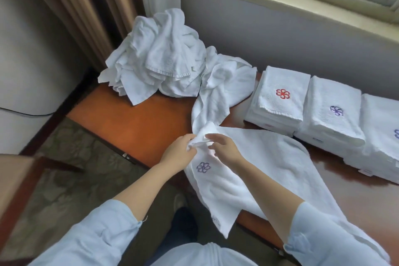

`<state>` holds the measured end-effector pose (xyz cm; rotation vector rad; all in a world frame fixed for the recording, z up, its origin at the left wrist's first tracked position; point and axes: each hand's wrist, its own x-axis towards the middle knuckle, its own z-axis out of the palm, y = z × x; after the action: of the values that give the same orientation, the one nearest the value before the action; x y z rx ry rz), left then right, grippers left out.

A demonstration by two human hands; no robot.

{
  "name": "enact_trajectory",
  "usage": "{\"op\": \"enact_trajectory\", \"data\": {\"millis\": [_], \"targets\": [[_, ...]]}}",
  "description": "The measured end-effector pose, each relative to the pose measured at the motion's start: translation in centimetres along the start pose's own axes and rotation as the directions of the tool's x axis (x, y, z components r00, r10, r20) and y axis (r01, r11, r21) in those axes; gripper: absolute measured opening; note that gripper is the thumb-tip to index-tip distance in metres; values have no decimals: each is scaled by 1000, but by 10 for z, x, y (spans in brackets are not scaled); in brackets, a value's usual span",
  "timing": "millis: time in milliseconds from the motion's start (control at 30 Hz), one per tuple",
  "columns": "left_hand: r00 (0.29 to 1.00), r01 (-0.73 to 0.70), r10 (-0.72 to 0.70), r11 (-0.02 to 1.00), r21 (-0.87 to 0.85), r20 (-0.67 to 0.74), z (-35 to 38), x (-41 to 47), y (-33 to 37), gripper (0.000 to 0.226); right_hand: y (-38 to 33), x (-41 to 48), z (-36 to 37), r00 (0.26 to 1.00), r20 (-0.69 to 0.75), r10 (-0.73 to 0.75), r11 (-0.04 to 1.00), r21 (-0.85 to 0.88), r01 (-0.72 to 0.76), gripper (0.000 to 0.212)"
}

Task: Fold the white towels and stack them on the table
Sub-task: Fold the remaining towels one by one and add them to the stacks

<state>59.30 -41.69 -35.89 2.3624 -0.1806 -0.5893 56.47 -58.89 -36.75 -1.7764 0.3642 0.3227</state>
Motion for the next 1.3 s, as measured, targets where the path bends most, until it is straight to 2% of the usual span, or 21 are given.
{"op": "enact_trajectory", "data": {"millis": [133,300,367,433,533,633,733,833,933,1067,1300], "targets": [[999,10,-9,1000,9,-49,-34,15,-1,36,-33,30,12,979,-73,-190,974,-138,179,45],[996,51,-42,992,111,-82,-59,41,-16,23,-60,67,25,963,0,-270,934,-244,262,58],[993,63,-47,988,140,-109,-67,55,-26,21,-64,82,30,964,91,-252,928,-258,267,67],[988,80,-58,985,151,-147,-74,69,-37,29,-64,95,33,964,192,-183,936,-267,231,76],[986,119,-91,970,213,-137,-80,89,-49,44,-56,106,28,973,211,-97,936,-313,161,81],[992,108,-78,924,367,-95,-77,103,-52,53,-43,107,16,993,108,-54,929,-359,90,74],[998,-21,43,906,424,-43,-63,112,-40,54,-27,97,-2,995,-87,-52,926,-378,15,58],[987,-158,150,916,369,50,-39,116,-12,51,-7,76,-29,959,-280,-46,950,-309,-44,44],[952,-289,239,906,309,191,-6,113,20,44,11,47,-60,916,-401,-24,959,-268,-93,40],[884,-400,319,895,199,343,40,98,62,36,37,2,-99,860,-508,46,952,-238,-191,39],[784,-487,340,855,176,520,116,63,115,37,92,-75,-146,762,-622,181,932,-140,-335,40]]}}
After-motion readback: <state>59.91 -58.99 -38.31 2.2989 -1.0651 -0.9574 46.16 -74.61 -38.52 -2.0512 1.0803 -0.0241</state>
